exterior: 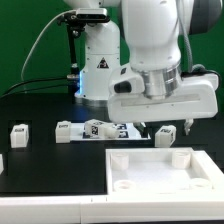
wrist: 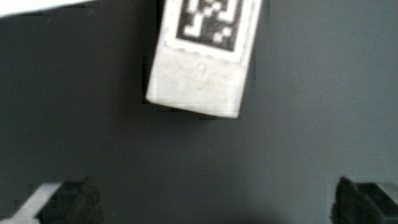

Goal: Assemble square table

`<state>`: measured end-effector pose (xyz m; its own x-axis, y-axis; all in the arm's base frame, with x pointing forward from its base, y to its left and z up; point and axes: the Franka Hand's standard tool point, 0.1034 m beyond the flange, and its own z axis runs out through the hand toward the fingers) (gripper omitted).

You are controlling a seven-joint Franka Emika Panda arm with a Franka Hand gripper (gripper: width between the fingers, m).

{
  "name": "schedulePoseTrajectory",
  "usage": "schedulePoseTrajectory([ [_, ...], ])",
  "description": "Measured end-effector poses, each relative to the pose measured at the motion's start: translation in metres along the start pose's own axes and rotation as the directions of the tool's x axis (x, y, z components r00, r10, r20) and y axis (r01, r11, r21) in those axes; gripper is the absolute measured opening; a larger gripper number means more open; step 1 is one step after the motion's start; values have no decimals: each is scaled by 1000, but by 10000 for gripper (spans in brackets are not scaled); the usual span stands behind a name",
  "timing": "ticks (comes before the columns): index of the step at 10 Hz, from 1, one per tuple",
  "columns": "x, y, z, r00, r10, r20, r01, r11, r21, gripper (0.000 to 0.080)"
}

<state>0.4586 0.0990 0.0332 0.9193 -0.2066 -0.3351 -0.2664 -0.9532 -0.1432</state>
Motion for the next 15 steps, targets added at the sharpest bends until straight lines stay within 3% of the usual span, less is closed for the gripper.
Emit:
schedulePoseTrajectory([
  [3,-11,-1,2,975,36,220,-37,999,2,649],
  [5,-15,-7,5,899,85,429,-83,996,-24,649],
  [8,-12,-8,8,888,90,451,-87,996,-27,649],
  [9,-14,-7,10,880,124,458,-121,992,-37,649],
  [10,-20,-1,20,846,224,483,-220,973,-65,649],
  [11,-23,3,27,822,263,505,-264,962,-72,649],
  [15,-26,2,28,815,260,518,-265,962,-66,649],
])
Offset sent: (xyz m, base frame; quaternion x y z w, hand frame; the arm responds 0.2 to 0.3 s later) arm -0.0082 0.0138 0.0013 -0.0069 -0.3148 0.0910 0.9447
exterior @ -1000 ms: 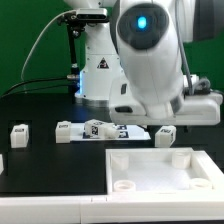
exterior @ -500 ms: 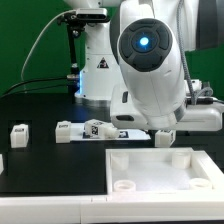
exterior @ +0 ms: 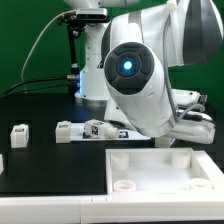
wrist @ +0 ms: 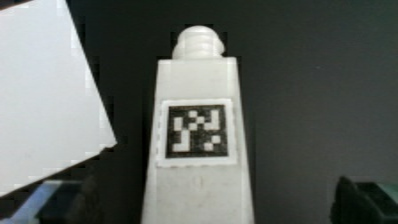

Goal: Assemble square table

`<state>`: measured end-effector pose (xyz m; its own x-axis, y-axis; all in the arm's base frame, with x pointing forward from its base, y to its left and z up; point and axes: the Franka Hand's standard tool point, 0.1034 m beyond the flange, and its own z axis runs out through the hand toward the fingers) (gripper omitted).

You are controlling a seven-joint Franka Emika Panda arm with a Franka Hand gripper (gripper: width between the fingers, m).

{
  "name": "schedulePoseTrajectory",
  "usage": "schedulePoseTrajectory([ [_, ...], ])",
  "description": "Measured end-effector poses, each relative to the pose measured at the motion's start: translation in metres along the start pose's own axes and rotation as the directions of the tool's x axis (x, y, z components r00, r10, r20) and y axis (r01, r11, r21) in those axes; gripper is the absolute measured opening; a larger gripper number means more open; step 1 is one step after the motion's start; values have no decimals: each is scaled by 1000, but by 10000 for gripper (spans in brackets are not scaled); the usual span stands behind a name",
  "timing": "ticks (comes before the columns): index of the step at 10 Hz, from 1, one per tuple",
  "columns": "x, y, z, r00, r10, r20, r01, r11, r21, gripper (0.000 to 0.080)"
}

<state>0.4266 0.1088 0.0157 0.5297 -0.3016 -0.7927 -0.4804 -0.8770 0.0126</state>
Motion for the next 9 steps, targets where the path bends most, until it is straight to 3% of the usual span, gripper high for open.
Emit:
schedulePoseTrajectory([
  [1,-2,3,6,999,11,38,-12,1000,11,649],
  [4,-1,6,11,998,20,57,-20,1000,10,649],
  [6,-1,6,12,998,20,58,-21,1000,10,377],
  [7,-1,6,12,998,20,58,-21,1000,9,282],
  [9,-1,3,6,999,11,34,-12,1000,12,282],
])
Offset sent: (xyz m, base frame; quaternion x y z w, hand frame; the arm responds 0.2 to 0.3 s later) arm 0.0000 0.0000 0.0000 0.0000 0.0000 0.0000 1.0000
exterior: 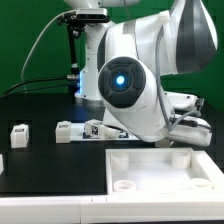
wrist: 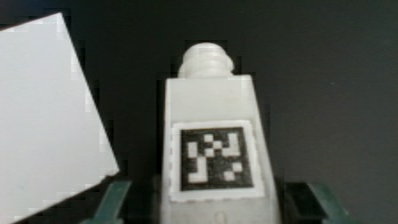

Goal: Assemble square table

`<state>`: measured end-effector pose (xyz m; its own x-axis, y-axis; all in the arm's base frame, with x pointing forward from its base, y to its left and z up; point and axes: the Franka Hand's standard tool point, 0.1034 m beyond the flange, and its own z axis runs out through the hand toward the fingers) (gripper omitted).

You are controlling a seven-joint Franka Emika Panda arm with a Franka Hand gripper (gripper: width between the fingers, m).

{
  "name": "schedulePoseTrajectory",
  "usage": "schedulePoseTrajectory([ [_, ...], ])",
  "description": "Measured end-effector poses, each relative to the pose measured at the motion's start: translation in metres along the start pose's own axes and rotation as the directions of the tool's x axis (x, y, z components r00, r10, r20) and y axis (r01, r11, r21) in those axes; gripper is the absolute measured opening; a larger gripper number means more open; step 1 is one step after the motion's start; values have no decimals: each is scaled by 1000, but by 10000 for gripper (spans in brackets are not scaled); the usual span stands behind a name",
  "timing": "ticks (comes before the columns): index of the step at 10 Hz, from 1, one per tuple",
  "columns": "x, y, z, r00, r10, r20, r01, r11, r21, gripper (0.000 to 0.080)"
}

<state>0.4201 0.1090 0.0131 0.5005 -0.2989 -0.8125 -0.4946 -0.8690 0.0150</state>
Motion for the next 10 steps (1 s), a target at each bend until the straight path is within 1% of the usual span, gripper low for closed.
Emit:
schedulePoseTrajectory([
  [1,-10,-4,-18,999,-32,-4,32,999,1,282],
  [2,-16,-11,-45,997,-53,-54,54,998,18,282],
  [3,-24,-18,-75,985,-92,-145,96,995,22,282],
  [4,-28,-25,-85,967,-119,-225,125,992,12,282],
  [5,-22,-26,-80,944,-113,-310,124,992,18,284],
  [6,-22,-26,-77,925,-111,-363,127,992,20,284],
  [7,-20,-30,-81,896,-112,-430,135,990,25,284],
  [8,-22,-32,-87,864,-114,-490,147,989,30,284],
  [9,-31,-31,-112,841,-161,-517,187,982,-2,284],
  [10,-36,-39,-156,794,-193,-576,215,976,-31,284],
])
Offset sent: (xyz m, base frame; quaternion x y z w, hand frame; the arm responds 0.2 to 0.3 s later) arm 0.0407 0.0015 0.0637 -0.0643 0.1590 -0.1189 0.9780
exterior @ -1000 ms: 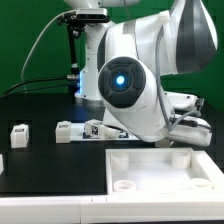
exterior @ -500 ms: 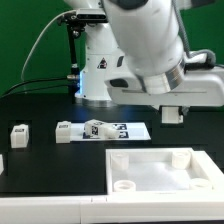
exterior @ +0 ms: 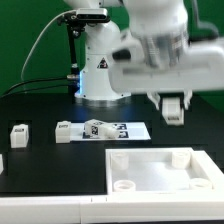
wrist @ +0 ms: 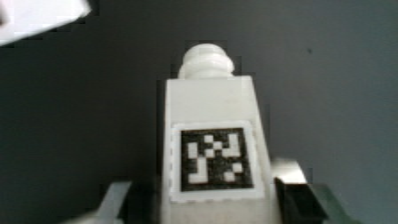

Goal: Assemble square table

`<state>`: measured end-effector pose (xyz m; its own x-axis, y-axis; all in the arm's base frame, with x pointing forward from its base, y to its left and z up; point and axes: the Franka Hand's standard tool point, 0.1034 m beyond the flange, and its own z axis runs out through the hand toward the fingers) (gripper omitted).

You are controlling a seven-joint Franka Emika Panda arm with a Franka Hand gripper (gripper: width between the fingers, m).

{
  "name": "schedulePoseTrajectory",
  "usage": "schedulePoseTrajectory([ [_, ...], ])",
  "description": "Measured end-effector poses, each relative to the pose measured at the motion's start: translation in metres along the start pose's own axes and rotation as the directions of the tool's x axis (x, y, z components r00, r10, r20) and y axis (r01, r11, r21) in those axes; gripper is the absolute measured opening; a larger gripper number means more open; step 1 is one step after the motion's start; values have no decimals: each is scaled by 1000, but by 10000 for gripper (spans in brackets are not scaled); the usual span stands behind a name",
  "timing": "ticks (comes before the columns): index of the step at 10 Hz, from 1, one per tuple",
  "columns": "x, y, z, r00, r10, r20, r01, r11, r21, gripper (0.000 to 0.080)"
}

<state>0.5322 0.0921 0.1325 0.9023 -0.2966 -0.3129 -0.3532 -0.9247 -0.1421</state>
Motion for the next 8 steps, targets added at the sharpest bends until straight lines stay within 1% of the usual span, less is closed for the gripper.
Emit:
schedulePoseTrajectory([
  [1,5,-12,-8,996,-29,-81,27,999,-27,284],
  [2,2,-14,1,985,-41,-169,39,999,-16,284],
  [3,0,-12,4,978,-39,-203,37,999,-14,284],
  [4,8,-16,2,954,-54,-295,56,998,-3,284],
  [5,17,-12,3,926,-101,-365,101,995,-19,284],
  [6,26,-16,-9,909,-137,-394,133,990,-38,284],
  [7,42,-28,-26,872,-171,-458,172,984,-41,284],
  [8,43,-32,-24,822,-158,-548,175,984,-22,284],
])
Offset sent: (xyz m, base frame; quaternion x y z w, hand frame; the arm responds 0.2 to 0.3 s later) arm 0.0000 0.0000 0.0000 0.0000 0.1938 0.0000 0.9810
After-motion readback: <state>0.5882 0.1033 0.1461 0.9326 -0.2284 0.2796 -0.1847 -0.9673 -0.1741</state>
